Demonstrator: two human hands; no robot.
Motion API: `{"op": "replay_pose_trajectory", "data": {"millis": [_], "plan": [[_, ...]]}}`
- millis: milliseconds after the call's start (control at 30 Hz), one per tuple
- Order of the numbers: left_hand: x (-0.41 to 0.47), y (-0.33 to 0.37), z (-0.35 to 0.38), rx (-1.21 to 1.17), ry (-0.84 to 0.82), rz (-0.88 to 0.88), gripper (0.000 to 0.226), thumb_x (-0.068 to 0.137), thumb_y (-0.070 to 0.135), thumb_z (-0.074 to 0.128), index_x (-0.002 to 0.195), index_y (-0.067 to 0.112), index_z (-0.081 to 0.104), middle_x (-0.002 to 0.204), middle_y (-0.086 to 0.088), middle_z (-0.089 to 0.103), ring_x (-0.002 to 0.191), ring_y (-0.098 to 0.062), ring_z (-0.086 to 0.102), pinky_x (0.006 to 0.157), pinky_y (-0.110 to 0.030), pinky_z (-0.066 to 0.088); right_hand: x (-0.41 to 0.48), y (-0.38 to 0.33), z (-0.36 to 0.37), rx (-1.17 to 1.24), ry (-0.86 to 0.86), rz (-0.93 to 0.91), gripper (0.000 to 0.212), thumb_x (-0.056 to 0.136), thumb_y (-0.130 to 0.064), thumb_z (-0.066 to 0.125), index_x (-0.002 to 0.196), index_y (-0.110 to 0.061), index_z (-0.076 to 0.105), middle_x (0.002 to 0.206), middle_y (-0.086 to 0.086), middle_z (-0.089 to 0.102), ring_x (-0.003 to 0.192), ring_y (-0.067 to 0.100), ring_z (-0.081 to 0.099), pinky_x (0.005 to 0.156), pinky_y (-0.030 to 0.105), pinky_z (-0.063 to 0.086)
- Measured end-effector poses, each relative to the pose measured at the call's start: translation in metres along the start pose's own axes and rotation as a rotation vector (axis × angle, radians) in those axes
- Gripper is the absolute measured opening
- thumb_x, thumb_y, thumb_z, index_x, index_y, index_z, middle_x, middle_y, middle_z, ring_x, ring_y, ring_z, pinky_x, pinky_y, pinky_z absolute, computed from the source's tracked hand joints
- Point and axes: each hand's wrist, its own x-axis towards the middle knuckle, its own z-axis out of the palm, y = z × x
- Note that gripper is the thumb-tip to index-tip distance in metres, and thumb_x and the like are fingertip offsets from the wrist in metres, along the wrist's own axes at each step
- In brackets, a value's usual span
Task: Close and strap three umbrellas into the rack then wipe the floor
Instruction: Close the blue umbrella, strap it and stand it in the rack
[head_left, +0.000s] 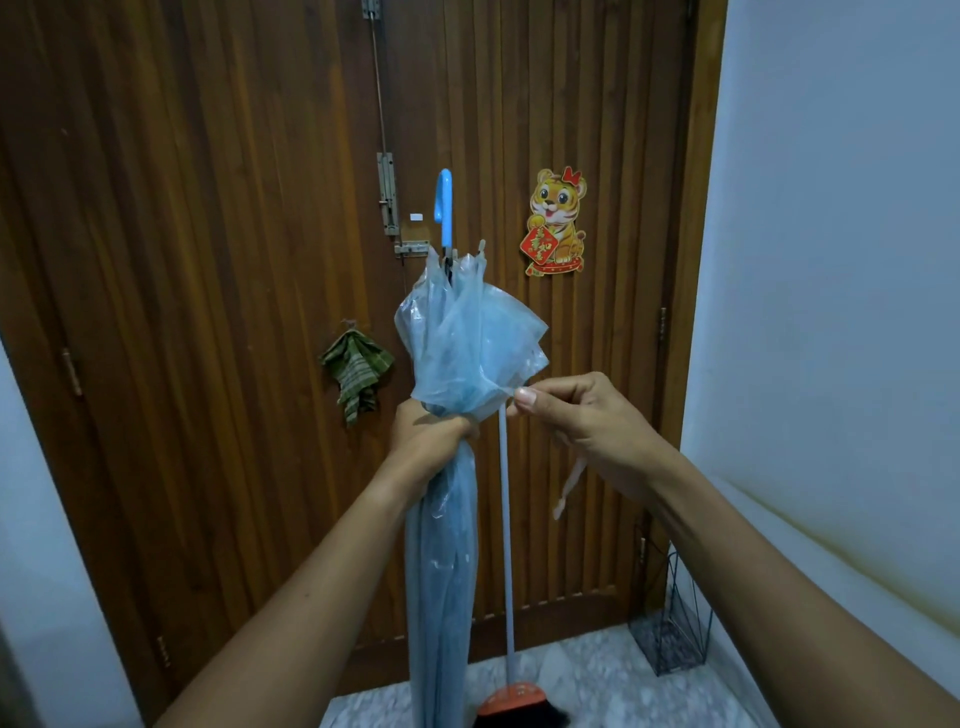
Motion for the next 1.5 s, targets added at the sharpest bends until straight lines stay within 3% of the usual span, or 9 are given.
{"op": "replay_pose_trajectory", "data": {"millis": [200, 433, 633, 767, 933, 1000, 1100, 1300, 1500], "plan": [[-0.006, 0.004, -0.008, 0.007, -0.185, -0.099, 0.025, 0.07, -0.006, 0.071, 0.089, 0.011, 0.073, 0.077, -0.002, 0.071, 0.071, -0.017, 0.066, 0.057, -0.025, 0.052, 0.008, 0.016, -0.008, -0.213, 0.194, -0.047, 0.019, 0.089, -0.024, 0.075, 0.104, -0.012, 0.081, 0.095, -0.003, 0.079, 0.097, 0.01, 0.073, 0.089, 0.033, 0.06], [-0.008, 0.002, -0.003, -0.047, -0.097, -0.12, 0.025, 0.07, -0.008, 0.071, 0.094, 0.0, 0.072, 0.076, -0.008, 0.068, 0.059, -0.014, 0.067, 0.052, -0.023, 0.051, 0.007, 0.025, 0.001, -0.384, 0.311, 0.012, 0.017, 0.089, -0.033, 0.075, 0.102, -0.024, 0.08, 0.085, -0.013, 0.077, 0.081, 0.0, 0.071, 0.072, 0.021, 0.056], [-0.008, 0.004, -0.005, -0.053, -0.057, -0.156, 0.024, 0.073, -0.007, 0.071, 0.096, 0.0, 0.071, 0.077, -0.009, 0.069, 0.049, -0.009, 0.066, 0.046, -0.02, 0.05, 0.004, 0.019, 0.003, -0.426, 0.236, 0.058, 0.034, 0.091, -0.052, 0.065, 0.085, -0.022, 0.08, 0.05, -0.013, 0.062, 0.053, 0.004, 0.061, 0.063, 0.041, 0.054], [-0.01, 0.003, -0.005, -0.039, -0.061, -0.178, 0.019, 0.073, -0.008, 0.07, 0.087, 0.004, 0.069, 0.07, -0.007, 0.066, 0.044, -0.008, 0.063, 0.044, -0.019, 0.05, -0.001, 0.009, -0.002, -0.319, 0.11, 0.03, 0.026, 0.1, -0.03, 0.059, 0.109, -0.013, 0.077, 0.059, -0.035, 0.062, 0.064, -0.019, 0.06, 0.074, 0.016, 0.042], [-0.009, 0.003, -0.005, -0.036, -0.054, -0.188, 0.019, 0.073, -0.007, 0.071, 0.089, 0.003, 0.067, 0.072, -0.008, 0.065, 0.043, -0.007, 0.063, 0.043, -0.018, 0.049, -0.002, 0.011, -0.003, -0.205, 0.109, 0.096, 0.03, 0.102, -0.023, 0.056, 0.13, -0.021, 0.068, 0.069, -0.005, 0.067, 0.068, 0.025, 0.071, 0.067, 0.039, 0.061], [-0.009, 0.002, -0.005, -0.028, -0.057, -0.187, 0.02, 0.073, -0.006, 0.071, 0.09, 0.003, 0.068, 0.072, -0.007, 0.066, 0.045, -0.007, 0.063, 0.043, -0.019, 0.049, -0.001, 0.015, -0.004, -0.216, 0.155, 0.085, 0.029, 0.102, -0.023, 0.057, 0.129, -0.023, 0.069, 0.071, -0.003, 0.068, 0.056, 0.033, 0.06, 0.052, 0.029, 0.056], [-0.007, 0.0, -0.006, -0.023, -0.067, -0.185, 0.021, 0.073, -0.006, 0.072, 0.091, 0.004, 0.069, 0.072, -0.007, 0.066, 0.048, -0.009, 0.065, 0.045, -0.02, 0.049, 0.002, 0.017, -0.004, -0.226, 0.227, 0.047, 0.025, 0.098, -0.021, 0.064, 0.12, -0.02, 0.074, 0.089, -0.004, 0.077, 0.078, 0.003, 0.07, 0.075, 0.018, 0.054], [-0.006, -0.004, -0.007, -0.034, -0.052, -0.191, 0.024, 0.074, -0.005, 0.073, 0.096, 0.003, 0.067, 0.074, -0.008, 0.067, 0.046, -0.008, 0.065, 0.044, -0.019, 0.049, 0.002, 0.012, -0.003, -0.152, 0.259, 0.032, 0.031, 0.103, -0.017, 0.048, 0.095, -0.017, 0.078, 0.116, -0.004, 0.075, 0.112, -0.007, 0.059, 0.109, 0.027, 0.037], [-0.004, -0.006, -0.009, -0.074, -0.04, -0.228, 0.022, 0.074, -0.002, 0.073, 0.095, 0.003, 0.068, 0.073, -0.006, 0.067, 0.049, -0.01, 0.065, 0.044, -0.019, 0.049, 0.002, 0.014, -0.01, -0.052, 0.185, 0.014, 0.05, 0.1, 0.0, 0.054, 0.143, -0.026, 0.05, 0.102, -0.001, 0.079, 0.113, 0.018, 0.069, 0.112, 0.03, 0.036]]}}
